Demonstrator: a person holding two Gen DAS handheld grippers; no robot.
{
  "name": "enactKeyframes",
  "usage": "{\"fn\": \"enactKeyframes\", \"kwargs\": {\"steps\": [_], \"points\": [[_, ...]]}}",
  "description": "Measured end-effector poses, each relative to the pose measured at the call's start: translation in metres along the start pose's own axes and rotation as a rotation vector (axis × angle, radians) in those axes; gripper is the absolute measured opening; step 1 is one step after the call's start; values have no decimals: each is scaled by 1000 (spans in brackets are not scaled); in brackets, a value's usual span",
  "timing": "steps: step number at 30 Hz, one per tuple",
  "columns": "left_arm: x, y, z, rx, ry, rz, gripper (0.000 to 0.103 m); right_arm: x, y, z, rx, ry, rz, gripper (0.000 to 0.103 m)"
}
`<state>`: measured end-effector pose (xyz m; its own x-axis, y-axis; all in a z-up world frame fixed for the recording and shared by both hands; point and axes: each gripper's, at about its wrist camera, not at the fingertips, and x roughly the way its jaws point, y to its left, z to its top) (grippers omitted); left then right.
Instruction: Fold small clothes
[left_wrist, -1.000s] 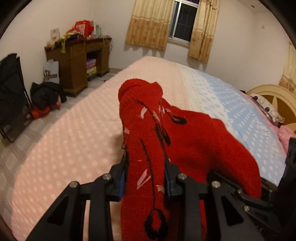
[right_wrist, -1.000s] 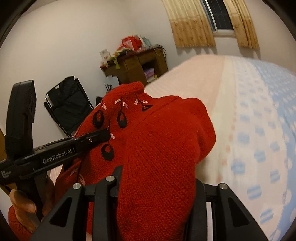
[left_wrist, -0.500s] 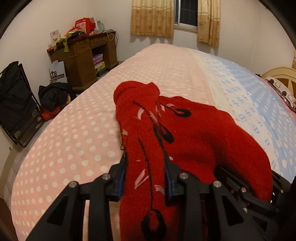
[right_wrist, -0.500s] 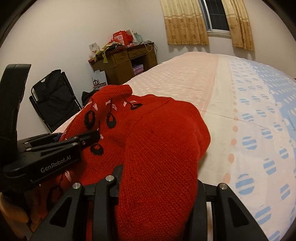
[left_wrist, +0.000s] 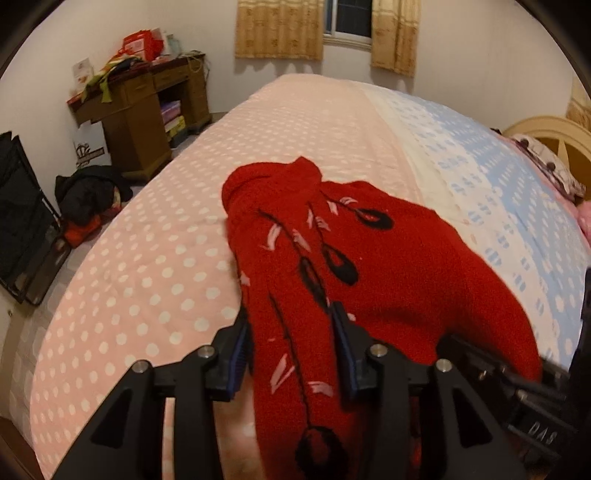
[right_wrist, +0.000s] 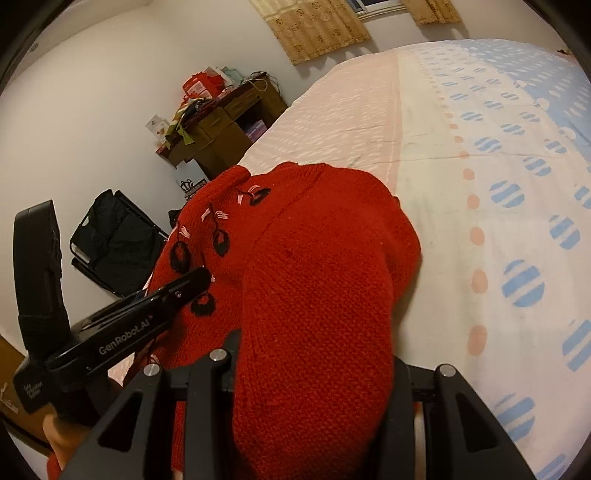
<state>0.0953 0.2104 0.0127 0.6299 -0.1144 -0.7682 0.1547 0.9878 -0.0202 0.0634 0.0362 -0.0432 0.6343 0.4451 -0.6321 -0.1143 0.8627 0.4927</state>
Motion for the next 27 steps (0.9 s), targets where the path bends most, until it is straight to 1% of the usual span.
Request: {"fn": "enactKeyframes", "kwargs": {"steps": [1,4,6,11,13,15,18,21,27], "points": [[0,-2,-1,5,-7,9,45,1,3,0,-37,-8,-10,39],[-1,-13,-8,51,-47,68,46,1,10,-6,-178,-56,-58,41],[-2,-17,-11,64,-68,96,47,0,7,-2,-176,-57,-56,41],[-10,-11,-12,20,-58,82,48,1,5,2,-176,-49,-58,42],[-17,-13,-15,18,-57,90,50,2,3,5,-171,-42,-55,43],[-27,-13,-20,13,-62,111,61,2,1,7,-172,-31,-55,45],[-39,-10,-27,-21,-57,108,71,-8,-3,5,-189,-19,-67,45],[-48,-9,-35,-62,-34,89,74,-15,-11,4,-146,-16,-56,45],[-63,-19,-49,-42,-23,83,74,-22,-13,-2,-125,-16,-84,45]]}}
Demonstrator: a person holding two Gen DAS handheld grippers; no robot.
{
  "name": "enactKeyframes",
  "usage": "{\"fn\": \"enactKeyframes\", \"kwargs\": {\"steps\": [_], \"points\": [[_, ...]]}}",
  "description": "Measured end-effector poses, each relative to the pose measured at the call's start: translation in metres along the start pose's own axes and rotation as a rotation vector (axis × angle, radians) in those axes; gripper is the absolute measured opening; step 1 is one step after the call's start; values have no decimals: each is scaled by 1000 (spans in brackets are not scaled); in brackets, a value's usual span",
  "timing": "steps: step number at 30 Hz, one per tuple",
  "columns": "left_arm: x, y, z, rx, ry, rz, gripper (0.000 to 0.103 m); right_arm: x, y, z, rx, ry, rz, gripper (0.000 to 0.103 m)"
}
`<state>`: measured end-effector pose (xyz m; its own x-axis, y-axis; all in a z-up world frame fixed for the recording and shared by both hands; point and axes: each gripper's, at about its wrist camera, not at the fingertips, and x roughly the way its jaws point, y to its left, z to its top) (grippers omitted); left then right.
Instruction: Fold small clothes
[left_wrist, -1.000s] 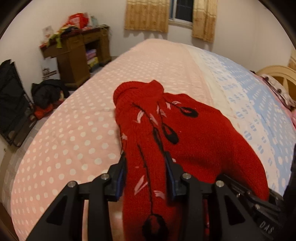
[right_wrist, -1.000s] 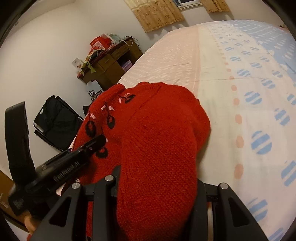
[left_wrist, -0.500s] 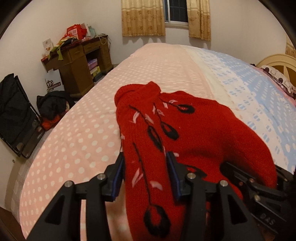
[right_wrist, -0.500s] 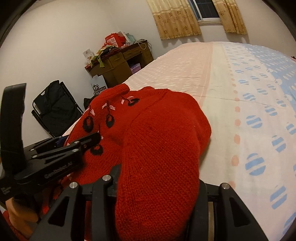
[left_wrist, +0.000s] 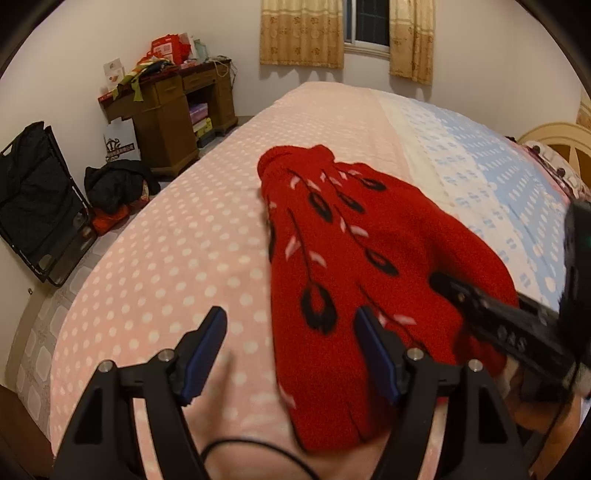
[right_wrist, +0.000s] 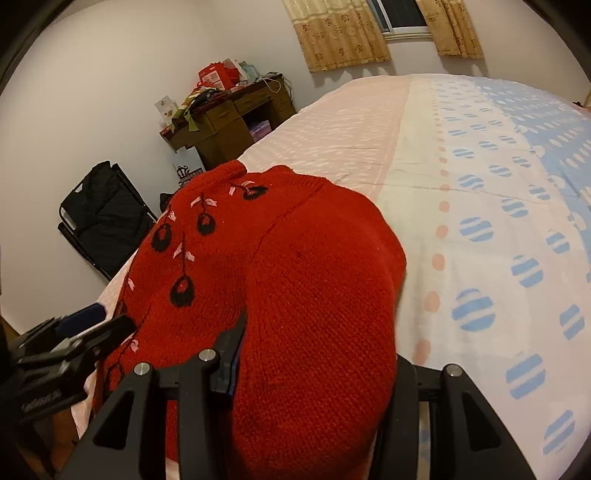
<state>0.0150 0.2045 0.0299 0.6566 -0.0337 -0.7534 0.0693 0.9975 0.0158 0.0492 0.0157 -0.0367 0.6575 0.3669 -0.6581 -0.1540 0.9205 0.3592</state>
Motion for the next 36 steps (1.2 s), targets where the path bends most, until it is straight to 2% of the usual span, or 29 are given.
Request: {"fn": "enactKeyframes", "kwargs": {"steps": [3,6,8,11,13,17,19,21,23,28,32,34,36], "points": [[-10,-2,-12,45,-1,-20,75,-1,0,0,24,11,3,45],[-8,-4,-25,86,40,-34,81,-2,2,-1,24,12,2,45],[-3,-6,-31,110,39,-1,83,-1,2,0,26,16,1,45],[5,-8,-30,115,35,77,100,-1,5,-2,22,23,-18,45],[7,-7,-27,156,14,116,103,-4,9,-3,12,20,-38,45],[1,3,-25,115,12,90,103,-8,12,-5,4,2,-51,45],[-14,1,-27,133,-36,137,103,-19,11,-6,45,-16,-40,47],[-30,-6,-27,186,-92,236,103,-37,13,-9,90,-44,-37,47],[-44,-10,-24,216,-131,295,103,-54,15,-13,111,-74,-13,47],[-90,14,-16,152,-192,312,103,-99,26,-20,134,-141,-12,51],[-127,35,-17,89,-242,358,103,-137,43,-24,101,-208,35,55],[-143,40,-22,63,-261,358,103,-158,55,-28,76,-244,48,64],[-153,38,-29,55,-278,342,103,-176,67,-33,49,-289,44,67]]}}
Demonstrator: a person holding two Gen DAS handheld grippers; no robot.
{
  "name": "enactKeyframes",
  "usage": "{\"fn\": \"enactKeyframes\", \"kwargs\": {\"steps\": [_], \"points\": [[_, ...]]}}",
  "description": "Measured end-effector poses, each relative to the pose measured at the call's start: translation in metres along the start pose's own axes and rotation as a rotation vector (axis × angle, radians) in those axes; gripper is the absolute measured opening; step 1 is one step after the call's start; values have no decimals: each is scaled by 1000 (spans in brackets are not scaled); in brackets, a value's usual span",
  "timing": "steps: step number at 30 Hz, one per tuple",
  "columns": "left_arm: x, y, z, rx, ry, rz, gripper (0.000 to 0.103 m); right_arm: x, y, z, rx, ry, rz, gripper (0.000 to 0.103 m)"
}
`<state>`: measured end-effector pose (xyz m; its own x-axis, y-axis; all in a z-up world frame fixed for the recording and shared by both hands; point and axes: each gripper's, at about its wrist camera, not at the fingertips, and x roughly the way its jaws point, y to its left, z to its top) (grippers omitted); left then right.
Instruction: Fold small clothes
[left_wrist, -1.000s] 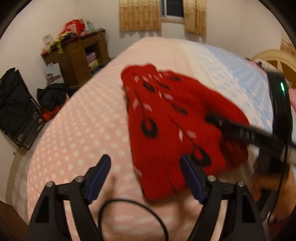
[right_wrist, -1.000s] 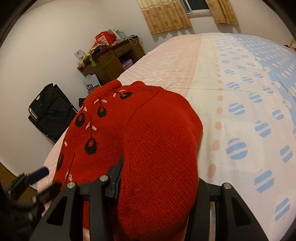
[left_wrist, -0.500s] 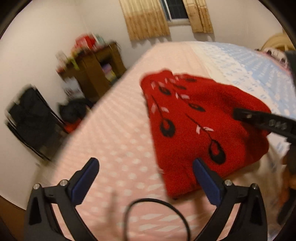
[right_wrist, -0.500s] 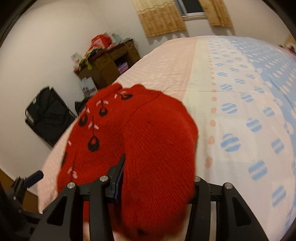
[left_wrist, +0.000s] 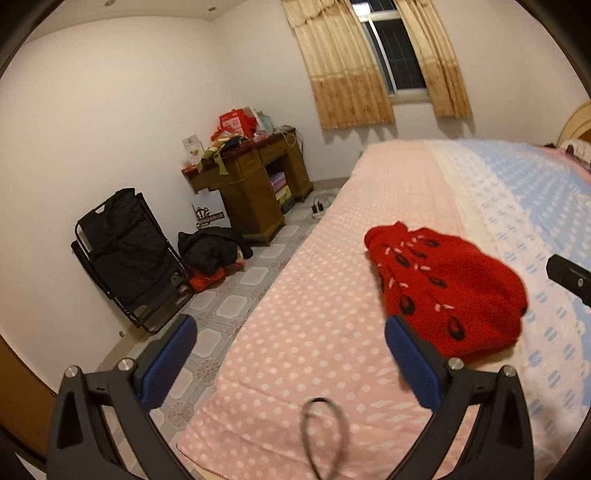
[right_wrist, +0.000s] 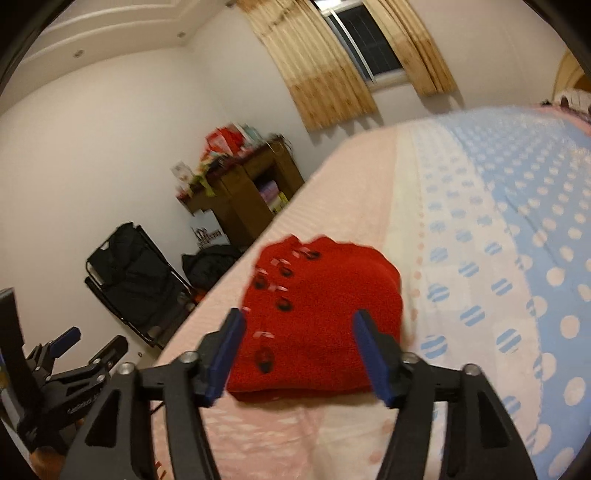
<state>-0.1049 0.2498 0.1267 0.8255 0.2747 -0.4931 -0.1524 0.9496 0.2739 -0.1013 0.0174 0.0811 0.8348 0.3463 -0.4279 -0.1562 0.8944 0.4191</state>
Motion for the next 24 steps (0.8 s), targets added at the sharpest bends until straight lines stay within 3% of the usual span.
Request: {"fn": "enactKeyframes", "kwargs": {"steps": [6,11,24], "points": [[-35,-12,-11,-1,-58,-71,103,-61,46,-5,-141,-128,-93,67],[-64,-15,-11,-44,-125,-163,103,-101,66,-10,-167,-188,-195,68],[-107,-11,-6,-90,-211,-135,103,-146,84,-18,-200,-260,-217,68]]}}
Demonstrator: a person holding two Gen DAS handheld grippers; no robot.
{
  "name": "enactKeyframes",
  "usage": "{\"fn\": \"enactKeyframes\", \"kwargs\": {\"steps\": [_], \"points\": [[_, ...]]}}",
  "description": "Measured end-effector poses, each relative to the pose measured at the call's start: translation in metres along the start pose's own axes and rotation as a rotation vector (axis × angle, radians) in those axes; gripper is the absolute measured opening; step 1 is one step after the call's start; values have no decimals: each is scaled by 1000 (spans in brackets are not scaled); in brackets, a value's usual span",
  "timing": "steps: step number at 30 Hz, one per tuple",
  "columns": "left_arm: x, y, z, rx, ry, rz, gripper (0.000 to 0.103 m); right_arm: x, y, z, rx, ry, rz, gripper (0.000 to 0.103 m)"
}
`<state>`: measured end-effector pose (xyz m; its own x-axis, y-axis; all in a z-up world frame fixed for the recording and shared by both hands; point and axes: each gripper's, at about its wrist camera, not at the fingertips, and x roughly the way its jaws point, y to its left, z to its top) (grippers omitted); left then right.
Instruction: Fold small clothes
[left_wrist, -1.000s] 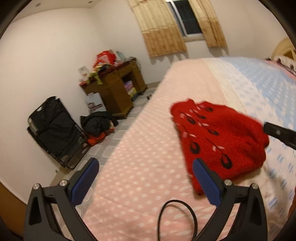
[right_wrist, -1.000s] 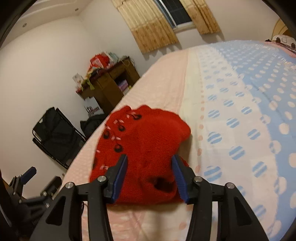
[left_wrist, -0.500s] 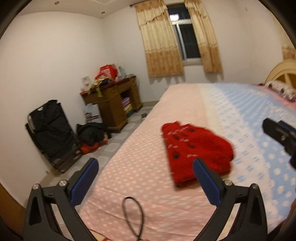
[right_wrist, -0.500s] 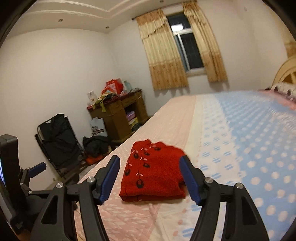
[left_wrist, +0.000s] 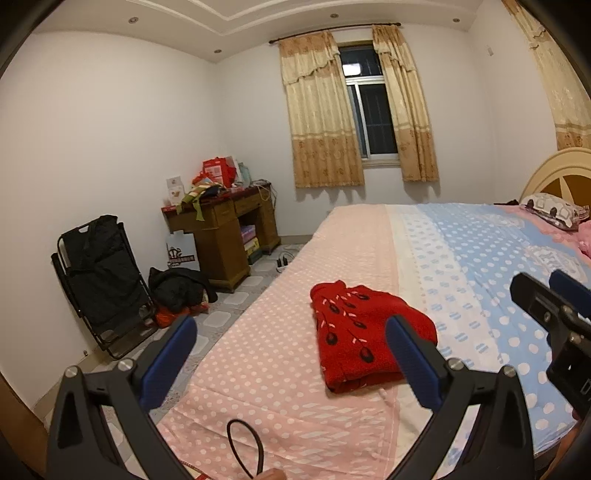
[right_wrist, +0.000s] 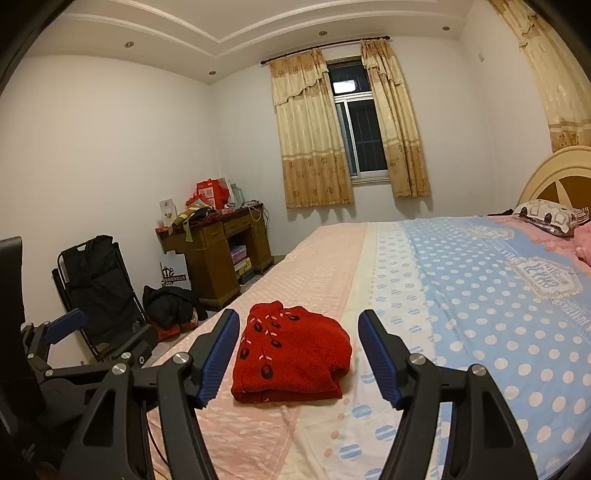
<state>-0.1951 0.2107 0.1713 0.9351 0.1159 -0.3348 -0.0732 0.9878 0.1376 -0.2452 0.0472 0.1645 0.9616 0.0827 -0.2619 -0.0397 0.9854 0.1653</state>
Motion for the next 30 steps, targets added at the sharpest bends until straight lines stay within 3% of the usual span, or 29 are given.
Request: {"fn": "enactKeyframes", "kwargs": {"steps": [30], "points": [[10,-12,-11,26,57,10,103,12,-9,-5,35,27,-11,68]]}}
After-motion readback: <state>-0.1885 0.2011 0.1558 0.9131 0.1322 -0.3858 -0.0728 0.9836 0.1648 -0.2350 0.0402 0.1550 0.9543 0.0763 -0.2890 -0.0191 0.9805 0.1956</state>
